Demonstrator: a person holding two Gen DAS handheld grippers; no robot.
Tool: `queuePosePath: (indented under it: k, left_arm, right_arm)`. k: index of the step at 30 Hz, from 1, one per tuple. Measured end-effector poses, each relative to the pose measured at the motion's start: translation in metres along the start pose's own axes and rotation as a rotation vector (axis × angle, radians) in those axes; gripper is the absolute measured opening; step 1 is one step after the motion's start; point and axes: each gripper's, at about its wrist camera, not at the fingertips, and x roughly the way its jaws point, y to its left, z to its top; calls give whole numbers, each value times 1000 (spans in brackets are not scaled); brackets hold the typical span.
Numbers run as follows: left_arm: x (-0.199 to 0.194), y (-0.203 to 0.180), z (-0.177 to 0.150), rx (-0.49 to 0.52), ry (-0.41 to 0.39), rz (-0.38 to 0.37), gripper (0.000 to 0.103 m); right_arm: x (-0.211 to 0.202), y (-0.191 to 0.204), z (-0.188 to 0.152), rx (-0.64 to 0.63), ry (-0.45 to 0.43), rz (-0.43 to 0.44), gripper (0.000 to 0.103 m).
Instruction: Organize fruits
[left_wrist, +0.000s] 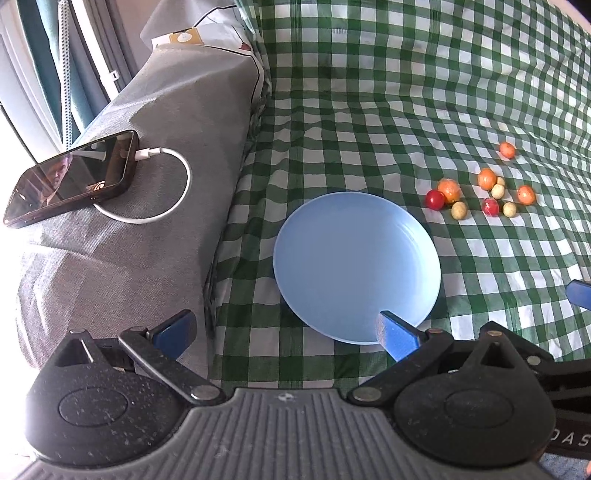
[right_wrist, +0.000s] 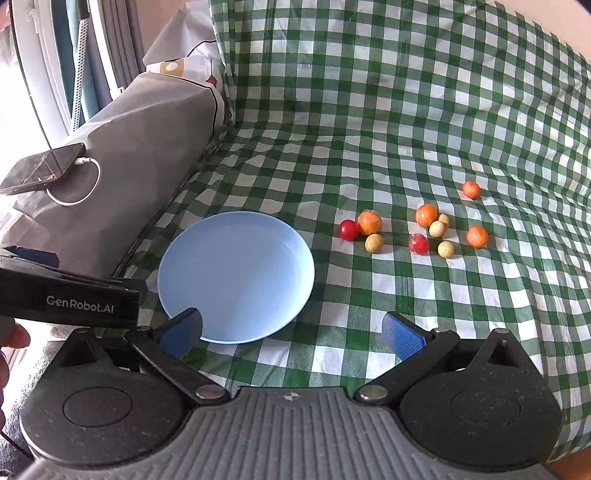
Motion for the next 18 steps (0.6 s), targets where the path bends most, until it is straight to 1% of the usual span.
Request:
queuePosePath:
  k: [18]
  left_arm:
    - [-11,4,-5,2,-12,14,103]
  right_arm:
    - [-4,3,-1,1,0,12,102]
